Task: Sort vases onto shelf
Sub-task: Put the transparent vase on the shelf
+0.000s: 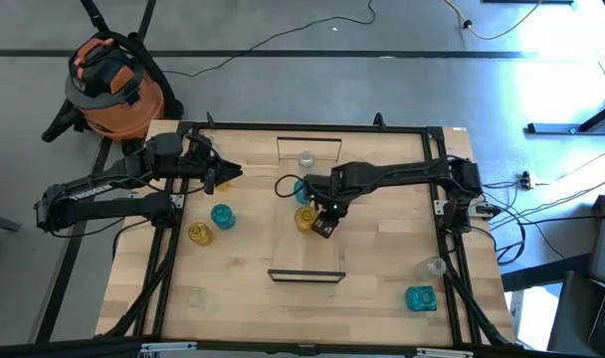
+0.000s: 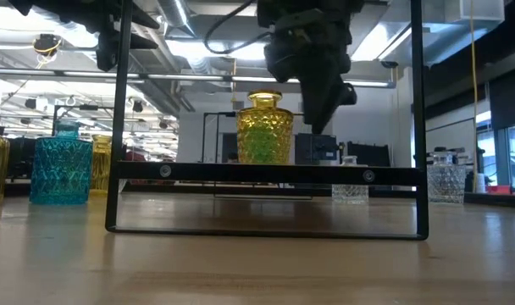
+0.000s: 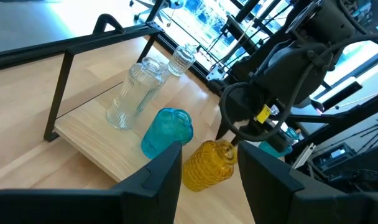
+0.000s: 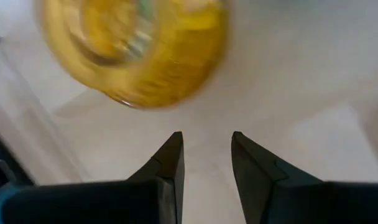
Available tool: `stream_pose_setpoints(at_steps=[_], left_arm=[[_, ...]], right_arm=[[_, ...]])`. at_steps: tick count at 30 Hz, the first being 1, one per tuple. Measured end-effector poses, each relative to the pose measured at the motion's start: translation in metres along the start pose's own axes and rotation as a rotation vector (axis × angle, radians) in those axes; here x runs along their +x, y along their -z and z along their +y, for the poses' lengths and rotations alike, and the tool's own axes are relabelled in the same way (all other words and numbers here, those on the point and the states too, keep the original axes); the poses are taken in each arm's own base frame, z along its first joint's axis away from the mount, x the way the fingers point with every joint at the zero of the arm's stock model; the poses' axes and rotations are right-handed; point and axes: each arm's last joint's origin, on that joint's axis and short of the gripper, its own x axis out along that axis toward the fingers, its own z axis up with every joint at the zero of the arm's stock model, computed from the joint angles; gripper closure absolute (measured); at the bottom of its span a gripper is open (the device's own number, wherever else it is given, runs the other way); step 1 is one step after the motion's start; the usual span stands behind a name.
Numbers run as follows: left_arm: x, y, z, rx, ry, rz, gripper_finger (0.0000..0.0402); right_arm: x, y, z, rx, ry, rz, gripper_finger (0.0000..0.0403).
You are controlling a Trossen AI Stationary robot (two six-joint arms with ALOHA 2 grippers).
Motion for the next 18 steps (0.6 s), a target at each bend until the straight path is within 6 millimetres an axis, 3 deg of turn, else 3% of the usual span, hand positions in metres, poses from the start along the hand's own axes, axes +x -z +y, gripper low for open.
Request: stream_pose_setpoints(at_steps=[4, 7, 10, 18], left_arm=[[0.000, 0.000, 0.000, 0.000, 0.000, 0.000, 0.0253], [0.000, 0.000, 0.000, 0.000, 0.000, 0.000, 0.0253], [0.000, 0.000, 0.000, 0.017, 0.007, 0.004, 0.0253], [0.000, 0.000, 0.000, 0.014, 0.016, 0.011, 0.0253]], right_arm=[[-0.016, 0.008, -0.011, 0.019, 0.152, -0.028, 0.0308], [-0.032, 0.007, -0.030, 0.065, 0.274, -0.068, 0.0308], [-0.047, -0.003, -0.059, 0.135, 0.343, -0.130, 0.0308], [-0.078, -0.025, -0.150, 0.338, 0.331, -0.170, 0.0308]])
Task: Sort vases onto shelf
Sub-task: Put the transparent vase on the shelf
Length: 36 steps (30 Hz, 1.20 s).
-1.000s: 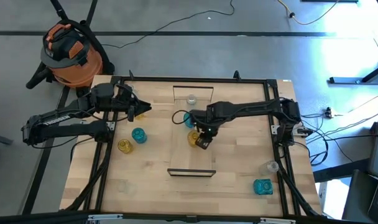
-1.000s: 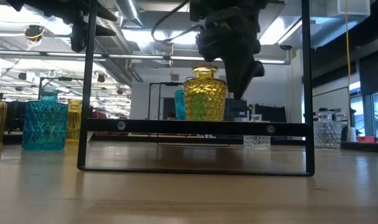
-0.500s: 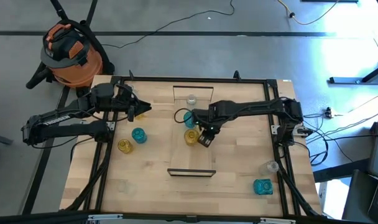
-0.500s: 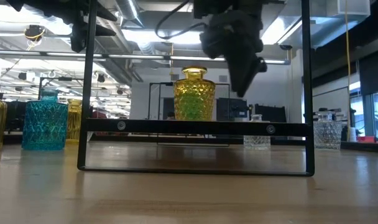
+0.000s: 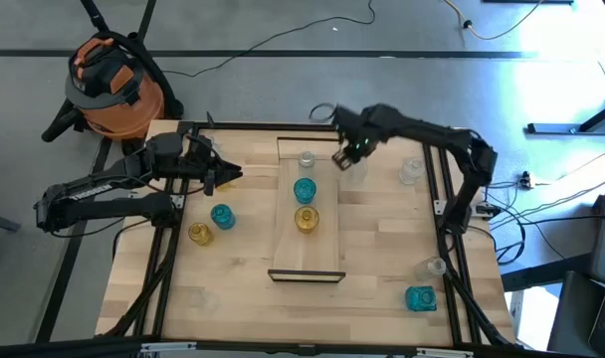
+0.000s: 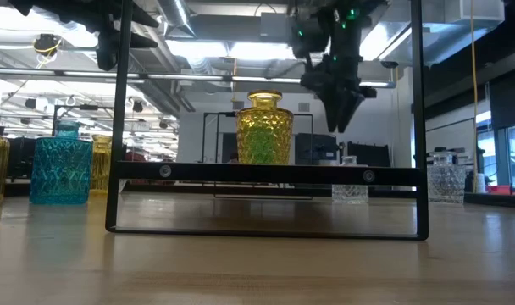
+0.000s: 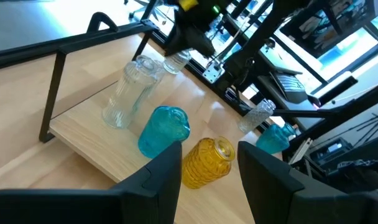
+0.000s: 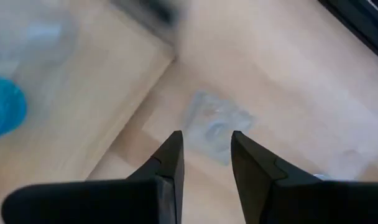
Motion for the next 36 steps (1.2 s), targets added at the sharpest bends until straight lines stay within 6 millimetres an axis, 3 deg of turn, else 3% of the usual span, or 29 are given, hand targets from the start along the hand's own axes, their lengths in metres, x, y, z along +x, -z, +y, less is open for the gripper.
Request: stream_pose_setpoints(at_steps=[4, 8, 31, 34, 36], left_arm=[[0.000, 0.000, 0.000, -0.024, -0.010, -0.007, 0.0253], [0.000, -0.001, 0.001, -0.024, -0.029, -0.019, 0.0253], [0.000, -0.002, 0.003, -0.046, -0.087, -0.060, 0.0253], [0.000, -0.002, 0.003, -0.049, -0.087, -0.060, 0.0253], [0.000, -0.002, 0.003, -0.049, -0.087, -0.060, 0.0253]], right_arm=[[0.002, -0.012, -0.029, 0.062, -0.028, 0.019, 0.0308], [0.005, -0.015, -0.038, 0.047, -0.028, 0.034, 0.0308], [0.064, -0.019, -0.022, -0.074, 0.013, 0.255, 0.0309], [0.069, -0.018, -0.021, -0.084, -0.012, 0.249, 0.0331], [0.071, -0.018, -0.021, -0.084, -0.030, 0.257, 0.0368]])
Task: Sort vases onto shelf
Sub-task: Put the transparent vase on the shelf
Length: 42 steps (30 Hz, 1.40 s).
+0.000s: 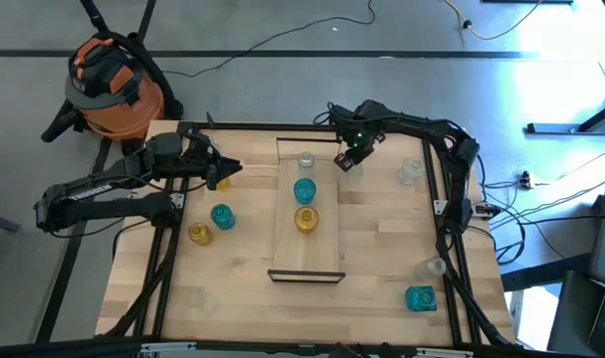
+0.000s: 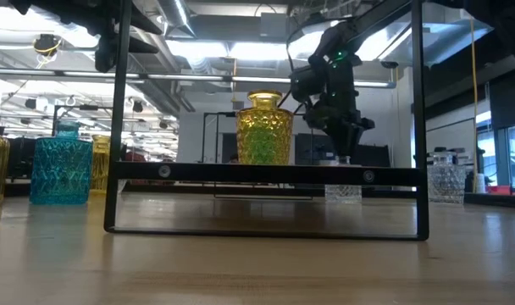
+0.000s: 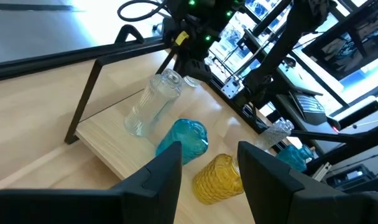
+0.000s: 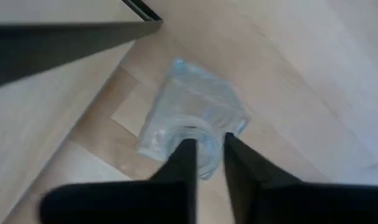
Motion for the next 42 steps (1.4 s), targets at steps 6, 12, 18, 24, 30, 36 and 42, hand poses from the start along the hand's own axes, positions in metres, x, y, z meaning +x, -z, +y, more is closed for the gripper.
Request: stream_pose_setpoints(at_steps=[6, 12, 18, 24, 30, 36, 42], left_arm=[[0.000, 0.000, 0.000, 0.000, 0.000, 0.000, 0.0253], [0.000, 0.000, 0.000, 0.004, 0.000, 0.000, 0.0253], [0.001, 0.000, 0.000, 0.021, -0.003, 0.004, 0.0253], [0.001, 0.000, 0.000, 0.033, -0.004, 0.004, 0.0253], [0.001, 0.000, 0.000, 0.034, -0.004, 0.004, 0.0253], [0.002, 0.000, 0.000, 0.033, -0.003, 0.007, 0.0253], [0.002, 0.000, 0.000, 0.026, -0.001, 0.008, 0.0253]], right_arm=[[0.002, 0.004, 0.000, -0.026, -0.014, 0.039, 0.0393], [-0.009, 0.019, -0.004, -0.031, 0.047, 0.085, 0.0401], [-0.032, 0.027, -0.006, -0.014, 0.043, 0.003, 0.0402], [-0.045, 0.038, 0.002, -0.019, 0.021, -0.017, 0.0402], [-0.063, 0.050, 0.019, -0.046, 0.051, -0.149, 0.0403], [-0.064, 0.042, 0.022, 0.011, -0.013, -0.223, 0.0403], [-0.065, 0.041, 0.023, 0.032, -0.018, -0.235, 0.0403]])
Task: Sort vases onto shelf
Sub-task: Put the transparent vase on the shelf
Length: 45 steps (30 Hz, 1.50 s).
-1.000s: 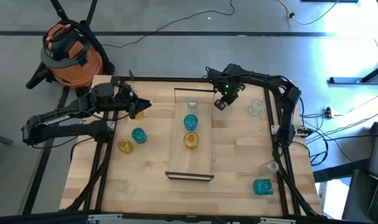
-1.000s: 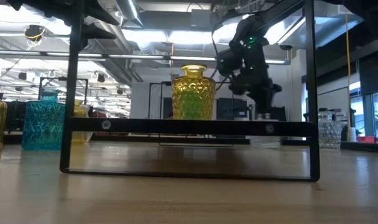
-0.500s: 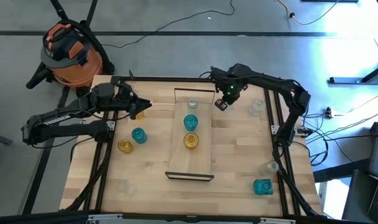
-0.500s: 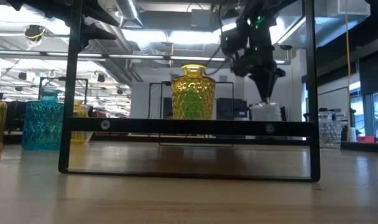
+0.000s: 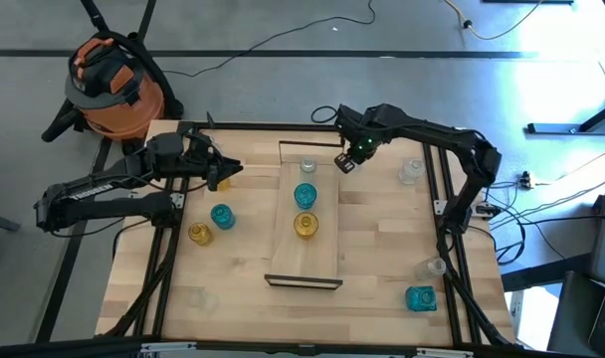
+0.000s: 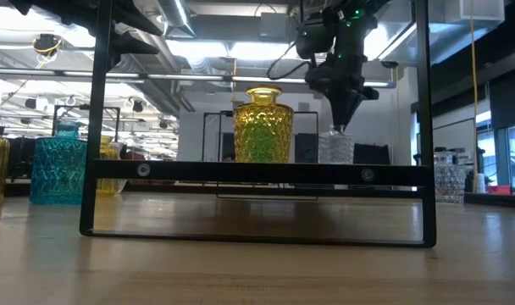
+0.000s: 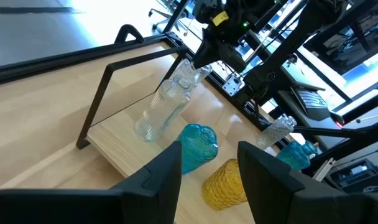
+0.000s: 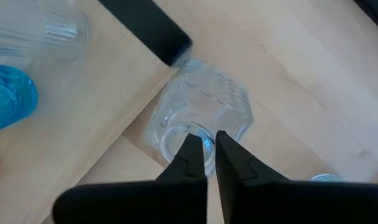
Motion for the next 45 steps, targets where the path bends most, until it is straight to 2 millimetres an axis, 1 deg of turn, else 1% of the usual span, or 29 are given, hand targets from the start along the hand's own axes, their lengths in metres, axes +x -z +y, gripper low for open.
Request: stream_pose_setpoints(at_steps=[11, 14, 21, 24, 27, 31, 36, 41, 45], left_arm=[[0.000, 0.000, 0.000, -0.020, 0.009, 0.007, 0.0253], [0.000, 0.000, 0.000, -0.022, 0.010, 0.007, 0.0253], [0.000, 0.000, -0.001, -0.023, 0.019, 0.013, 0.0253], [0.000, 0.000, -0.001, -0.023, 0.018, 0.013, 0.0253], [0.000, 0.000, -0.001, -0.023, 0.018, 0.013, 0.0253], [0.000, 0.001, 0.000, -0.020, 0.015, 0.014, 0.0253], [0.000, 0.001, 0.001, 0.008, -0.013, 0.014, 0.0253], [0.000, 0.002, 0.001, 0.031, -0.020, 0.013, 0.0253], [0.000, 0.002, 0.001, 0.030, -0.021, 0.012, 0.0253]], right_arm=[[0.000, -0.008, 0.003, 0.033, -0.051, -0.080, 0.0403], [-0.001, -0.008, 0.004, 0.034, -0.066, -0.075, 0.0403], [0.000, 0.000, 0.001, 0.031, -0.032, 0.008, 0.0403], [-0.004, 0.007, 0.005, 0.011, -0.031, 0.041, 0.0403], [-0.019, 0.020, 0.016, -0.027, -0.089, 0.039, 0.0403], [-0.040, 0.043, 0.035, -0.060, -0.176, 0.046, 0.0403], [-0.066, 0.072, 0.069, -0.088, -0.342, 0.012, 0.0403], [-0.083, 0.094, 0.104, -0.092, -0.437, 0.000, 0.0403], [-0.086, 0.110, 0.123, -0.056, -0.485, 0.028, 0.0403]])
